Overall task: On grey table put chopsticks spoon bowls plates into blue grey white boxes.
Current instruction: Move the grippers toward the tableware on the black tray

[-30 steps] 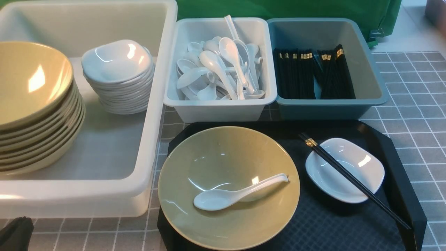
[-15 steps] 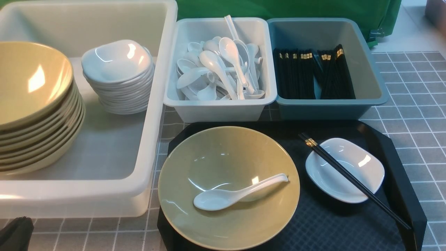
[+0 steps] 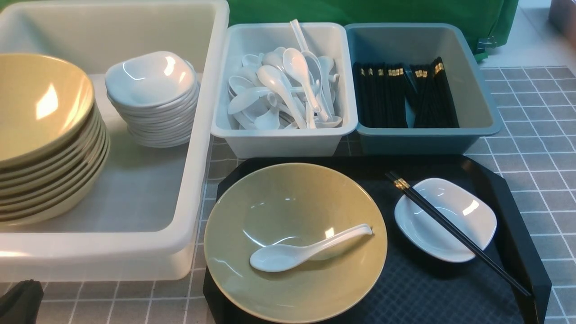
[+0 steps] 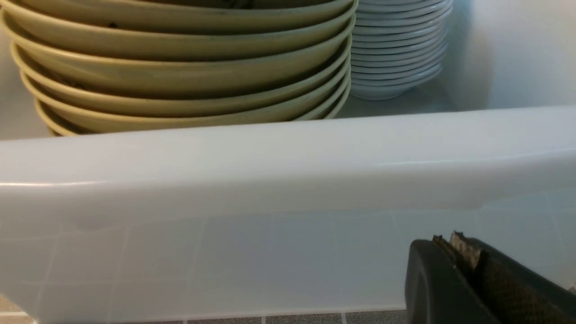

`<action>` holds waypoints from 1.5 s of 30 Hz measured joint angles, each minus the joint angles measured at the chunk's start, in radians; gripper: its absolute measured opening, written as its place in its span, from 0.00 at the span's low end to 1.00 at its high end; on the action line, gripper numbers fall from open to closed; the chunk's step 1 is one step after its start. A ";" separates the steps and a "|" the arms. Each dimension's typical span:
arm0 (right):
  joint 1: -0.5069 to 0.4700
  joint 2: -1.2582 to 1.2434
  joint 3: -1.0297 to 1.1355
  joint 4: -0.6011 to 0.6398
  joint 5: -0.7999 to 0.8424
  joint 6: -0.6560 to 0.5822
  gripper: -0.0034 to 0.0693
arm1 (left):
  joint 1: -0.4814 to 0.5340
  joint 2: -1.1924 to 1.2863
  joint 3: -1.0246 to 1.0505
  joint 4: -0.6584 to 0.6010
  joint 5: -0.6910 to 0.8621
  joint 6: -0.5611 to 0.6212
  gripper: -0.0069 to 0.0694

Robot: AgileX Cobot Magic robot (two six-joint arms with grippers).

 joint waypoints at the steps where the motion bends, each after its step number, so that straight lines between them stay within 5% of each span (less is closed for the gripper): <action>1: 0.000 0.000 0.000 0.000 0.000 0.000 0.38 | 0.000 0.000 0.000 0.000 0.000 0.000 0.08; 45: 0.000 0.000 0.000 0.000 0.000 0.052 0.38 | 0.000 0.000 0.000 0.010 -0.008 0.000 0.08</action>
